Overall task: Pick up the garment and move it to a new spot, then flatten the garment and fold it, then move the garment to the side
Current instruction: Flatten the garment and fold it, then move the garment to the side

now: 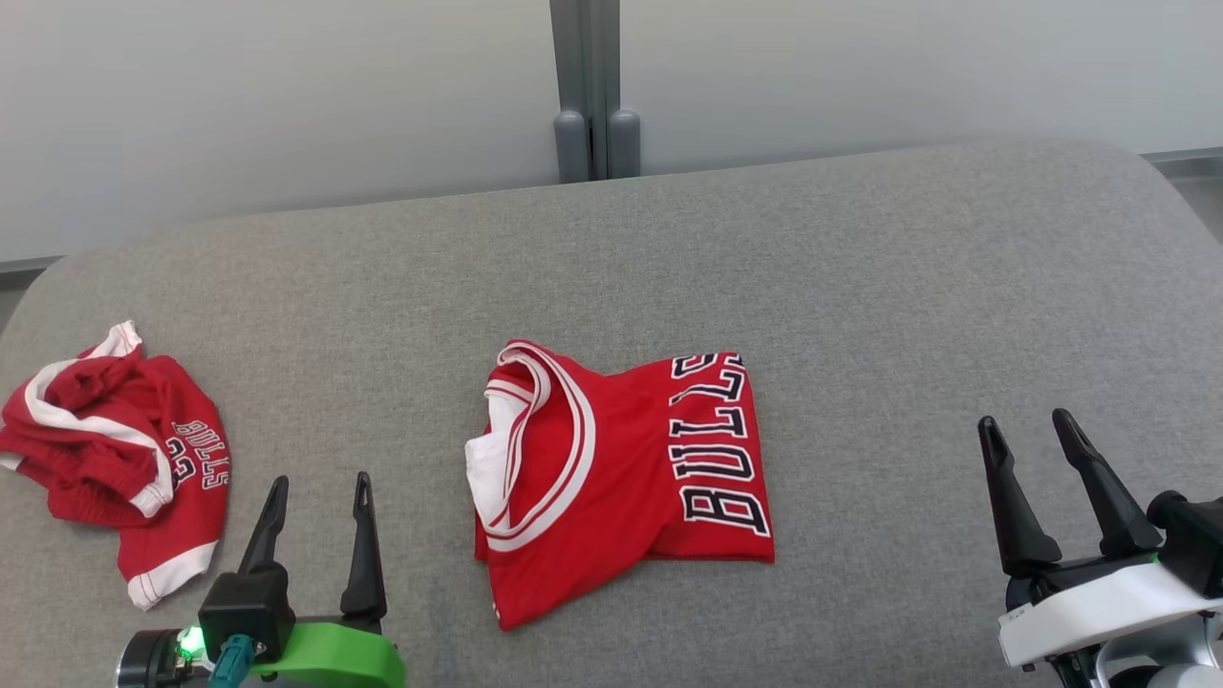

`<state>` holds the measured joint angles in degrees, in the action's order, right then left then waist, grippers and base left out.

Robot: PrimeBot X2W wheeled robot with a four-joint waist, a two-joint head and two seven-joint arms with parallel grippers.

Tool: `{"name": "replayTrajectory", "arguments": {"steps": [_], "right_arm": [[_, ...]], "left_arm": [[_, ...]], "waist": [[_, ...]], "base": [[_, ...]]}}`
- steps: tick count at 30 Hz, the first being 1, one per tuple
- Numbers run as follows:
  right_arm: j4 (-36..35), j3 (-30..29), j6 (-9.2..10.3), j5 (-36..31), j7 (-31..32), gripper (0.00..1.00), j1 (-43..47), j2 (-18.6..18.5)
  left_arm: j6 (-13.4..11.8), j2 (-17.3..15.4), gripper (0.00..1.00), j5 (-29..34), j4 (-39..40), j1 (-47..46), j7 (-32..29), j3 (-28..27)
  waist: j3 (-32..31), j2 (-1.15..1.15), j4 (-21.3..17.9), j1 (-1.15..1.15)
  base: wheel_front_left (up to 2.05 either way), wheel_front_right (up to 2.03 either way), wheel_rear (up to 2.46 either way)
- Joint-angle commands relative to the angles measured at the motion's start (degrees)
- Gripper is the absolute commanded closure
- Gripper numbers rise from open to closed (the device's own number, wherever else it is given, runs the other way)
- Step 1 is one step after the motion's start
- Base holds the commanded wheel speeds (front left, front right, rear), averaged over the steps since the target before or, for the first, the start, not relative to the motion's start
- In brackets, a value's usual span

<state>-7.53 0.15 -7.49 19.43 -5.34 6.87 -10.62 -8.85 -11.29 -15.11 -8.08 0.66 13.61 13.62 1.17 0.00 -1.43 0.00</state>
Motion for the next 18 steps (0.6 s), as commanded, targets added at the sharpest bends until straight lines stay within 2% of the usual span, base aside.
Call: {"name": "replayTrajectory", "arguments": {"steps": [1,18], "right_arm": [[-0.63,-0.15,0.0,-0.55,0.37,0.0,0.69,-0.33],[-2.48,-1.03,0.0,-0.84,2.22,0.0,0.89,-0.27]], "left_arm": [[-0.31,-0.4,0.0,-0.55,0.11,0.88,-0.17,0.04],[-0.91,-1.19,0.0,-0.94,0.7,-0.07,0.04,0.11]], "waist": [[-0.35,0.0,-0.12,0.0],[0.37,0.0,0.32,0.0]], "base": [[0.0,0.0,0.0],[0.0,0.0,0.0]]}}
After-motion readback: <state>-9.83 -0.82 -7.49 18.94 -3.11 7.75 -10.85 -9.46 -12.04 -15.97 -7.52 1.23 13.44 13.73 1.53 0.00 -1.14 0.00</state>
